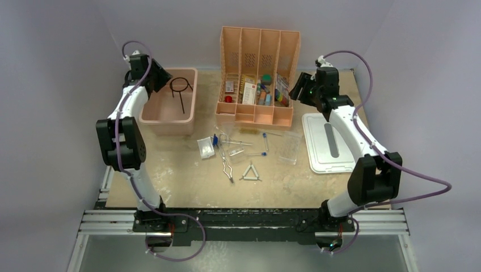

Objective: Organize the chemistry lab equipment

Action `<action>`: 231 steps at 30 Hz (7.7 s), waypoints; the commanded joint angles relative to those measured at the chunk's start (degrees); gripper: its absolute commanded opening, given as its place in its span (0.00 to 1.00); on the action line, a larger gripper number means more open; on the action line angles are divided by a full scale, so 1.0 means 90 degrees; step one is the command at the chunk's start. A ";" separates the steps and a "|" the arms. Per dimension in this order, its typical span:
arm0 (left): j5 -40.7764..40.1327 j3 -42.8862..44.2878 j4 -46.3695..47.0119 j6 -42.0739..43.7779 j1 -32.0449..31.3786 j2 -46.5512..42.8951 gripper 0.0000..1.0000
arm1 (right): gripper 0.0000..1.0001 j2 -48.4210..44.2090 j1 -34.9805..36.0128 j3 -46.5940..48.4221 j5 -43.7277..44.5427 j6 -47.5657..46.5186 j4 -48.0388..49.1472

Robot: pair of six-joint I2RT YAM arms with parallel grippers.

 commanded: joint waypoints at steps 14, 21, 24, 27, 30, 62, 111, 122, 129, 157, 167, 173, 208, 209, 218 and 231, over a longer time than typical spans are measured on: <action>0.0894 0.0007 0.0072 0.0313 -0.0109 0.0486 0.28 | 0.61 -0.0201 0.0994 0.0237 0.0283 -0.0654 0.0385; 0.1512 -0.0162 0.0481 -0.0059 -0.0109 0.0669 0.30 | 0.61 -0.0129 0.1157 0.0331 0.0278 -0.0633 0.0395; 0.1703 -0.0184 0.0711 -0.0156 -0.0108 0.0718 0.32 | 0.61 -0.0119 0.1211 0.0374 0.0283 -0.0633 0.0384; 0.1600 -0.0054 0.0432 -0.0181 -0.0102 0.0793 0.34 | 0.61 -0.0118 0.1255 0.0408 0.0278 -0.0623 0.0361; 0.1561 -0.0076 0.0369 -0.0554 -0.0079 0.0810 0.34 | 0.61 -0.0135 0.1310 0.0436 0.0411 -0.0601 0.0345; -0.0499 -0.1190 -0.1155 0.1993 -0.1977 -0.3222 0.91 | 0.74 0.0463 0.1761 0.0036 -0.1606 -0.0736 0.0147; 0.0224 -0.2611 -0.1608 0.6588 -0.5434 -0.0995 0.35 | 0.71 -0.0445 0.0992 -0.1755 -0.1532 0.0847 0.0759; 0.1384 -0.2415 -0.1345 0.5978 -0.4897 -0.2005 0.33 | 0.91 -0.0372 0.0758 -0.1868 -0.4251 0.0546 0.1736; 0.2140 -0.2262 -0.0704 0.5504 -0.4442 -0.2411 0.31 | 0.95 -0.0036 0.0752 -0.1506 -0.5370 0.0882 0.2441; 0.2634 -0.1261 -0.0669 0.5637 -0.4169 -0.2060 0.31 | 0.97 0.1330 0.1069 -0.0169 -0.6462 0.2041 0.3023; 0.2681 -0.1018 -0.0971 0.5795 -0.4162 -0.1922 0.31 | 0.79 0.1399 0.1109 -0.0033 -0.6087 0.2296 0.3192; 0.2678 -0.0960 -0.1132 0.5877 -0.4153 -0.1932 0.31 | 0.68 0.1387 0.1131 0.0000 -0.6039 0.2424 0.3255; -0.3431 -0.0926 -0.1681 0.0756 -0.1430 -0.4313 0.92 | 0.54 0.3113 0.2949 0.5628 -0.0734 -0.0978 -0.0511; -0.3288 -0.0911 -0.1842 0.0644 -0.1156 -0.4231 0.92 | 0.54 0.3254 0.3088 0.5807 -0.0638 -0.1057 -0.0543; -0.1495 -0.1821 -0.1617 -0.0138 0.0985 -0.3572 0.85 | 0.54 0.3984 0.4043 0.6457 -0.0152 -0.1499 0.0089; -0.0709 -0.1975 -0.1190 0.0021 0.1439 -0.2263 0.73 | 0.55 0.5026 0.4583 0.7022 -0.0353 -0.1787 0.0436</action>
